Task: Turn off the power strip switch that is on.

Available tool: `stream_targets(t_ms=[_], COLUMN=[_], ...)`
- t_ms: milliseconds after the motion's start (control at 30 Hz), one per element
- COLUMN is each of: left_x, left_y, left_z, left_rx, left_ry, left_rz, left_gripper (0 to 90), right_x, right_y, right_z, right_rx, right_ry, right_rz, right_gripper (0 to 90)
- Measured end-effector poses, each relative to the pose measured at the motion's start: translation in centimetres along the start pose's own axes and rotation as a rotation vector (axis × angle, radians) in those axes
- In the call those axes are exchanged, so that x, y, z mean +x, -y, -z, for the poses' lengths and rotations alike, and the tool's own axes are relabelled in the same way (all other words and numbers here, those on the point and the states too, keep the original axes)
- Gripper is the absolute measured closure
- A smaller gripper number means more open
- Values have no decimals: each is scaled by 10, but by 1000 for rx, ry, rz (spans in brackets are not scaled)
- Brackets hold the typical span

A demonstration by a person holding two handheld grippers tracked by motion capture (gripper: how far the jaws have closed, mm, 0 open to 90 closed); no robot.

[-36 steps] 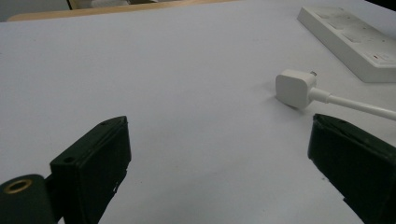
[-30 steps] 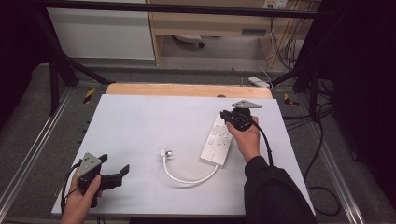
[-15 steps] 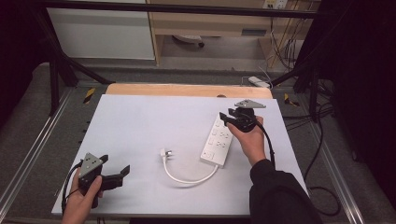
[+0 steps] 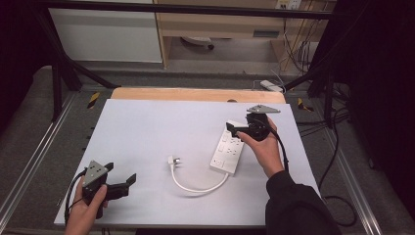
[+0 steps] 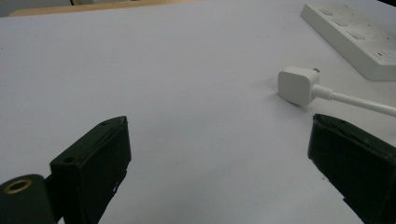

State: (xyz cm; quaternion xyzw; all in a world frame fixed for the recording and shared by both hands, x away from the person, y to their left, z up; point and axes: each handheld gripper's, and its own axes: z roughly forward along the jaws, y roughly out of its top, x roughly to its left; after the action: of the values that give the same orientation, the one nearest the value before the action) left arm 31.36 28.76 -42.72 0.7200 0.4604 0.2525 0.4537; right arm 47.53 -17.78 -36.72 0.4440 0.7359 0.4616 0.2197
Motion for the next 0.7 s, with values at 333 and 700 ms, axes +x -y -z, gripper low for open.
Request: stream_targets(t_ms=[333, 700], left_x=[0, 0], left_y=[0, -1], left_z=[1, 2], left_rx=[1, -15], left_ry=[3, 3], left_rz=[7, 22], left_gripper=[60, 60], right_x=[3, 0], right_y=[-2, 4], right_z=[27, 60], right_rx=[-84, -150], right_ry=[-27, -63], right_rz=[25, 30], right_gripper=[40, 43])
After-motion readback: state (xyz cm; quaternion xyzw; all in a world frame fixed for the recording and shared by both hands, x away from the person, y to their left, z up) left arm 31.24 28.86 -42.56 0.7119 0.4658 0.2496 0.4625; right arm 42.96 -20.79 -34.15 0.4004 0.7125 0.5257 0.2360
